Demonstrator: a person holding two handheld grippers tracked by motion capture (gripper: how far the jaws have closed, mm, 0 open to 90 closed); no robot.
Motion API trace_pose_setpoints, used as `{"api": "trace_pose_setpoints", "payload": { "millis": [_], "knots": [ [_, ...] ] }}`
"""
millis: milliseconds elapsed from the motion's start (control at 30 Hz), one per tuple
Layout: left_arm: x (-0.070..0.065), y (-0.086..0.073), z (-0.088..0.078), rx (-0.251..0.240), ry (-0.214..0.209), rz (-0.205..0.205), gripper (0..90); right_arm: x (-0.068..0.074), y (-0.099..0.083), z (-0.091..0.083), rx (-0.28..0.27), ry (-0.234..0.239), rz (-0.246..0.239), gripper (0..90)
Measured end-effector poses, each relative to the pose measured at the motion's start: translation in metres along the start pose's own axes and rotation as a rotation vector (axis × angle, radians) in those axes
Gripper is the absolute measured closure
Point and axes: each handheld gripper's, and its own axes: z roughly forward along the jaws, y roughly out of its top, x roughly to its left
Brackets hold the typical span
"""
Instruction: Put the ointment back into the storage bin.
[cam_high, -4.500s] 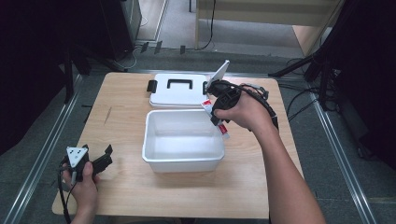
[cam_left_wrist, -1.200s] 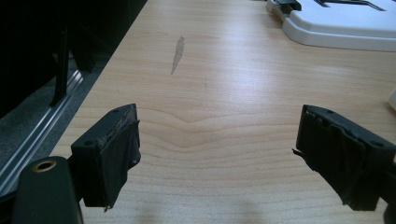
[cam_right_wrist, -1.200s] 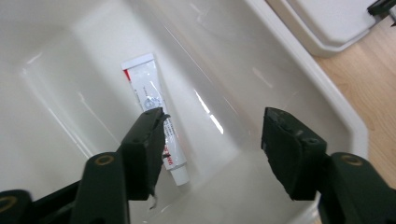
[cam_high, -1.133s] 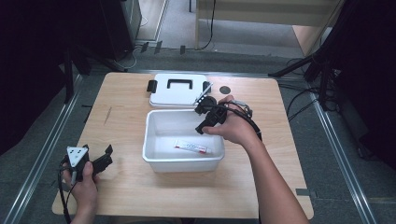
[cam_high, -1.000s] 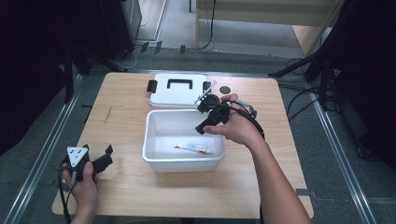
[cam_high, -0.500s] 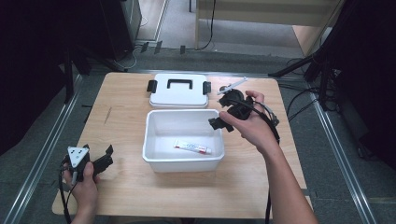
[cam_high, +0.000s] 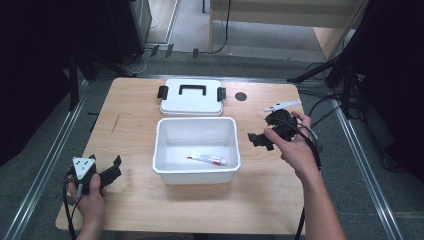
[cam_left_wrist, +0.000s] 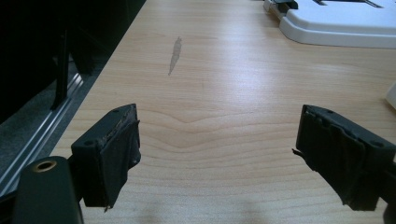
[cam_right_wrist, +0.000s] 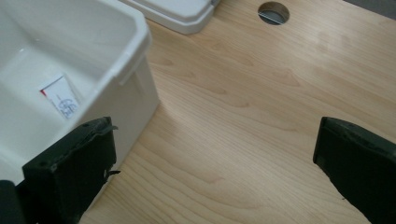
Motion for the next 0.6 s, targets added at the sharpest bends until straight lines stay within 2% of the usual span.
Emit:
{"api": "trace_pose_setpoints", "payload": {
  "millis": [533, 600],
  "knots": [
    [0.0, 0.0, -0.001, -0.001, -0.003, 0.003, 14.1, -0.052, -0.087, 0.003, -0.163, -0.059, 0.184, 0.3],
    [0.0, 0.0, -0.001, -0.003, -0.002, 0.002, 14.1, -0.057, -0.098, 0.003, -0.18, -0.071, 0.196, 0.3]
  ]
}}
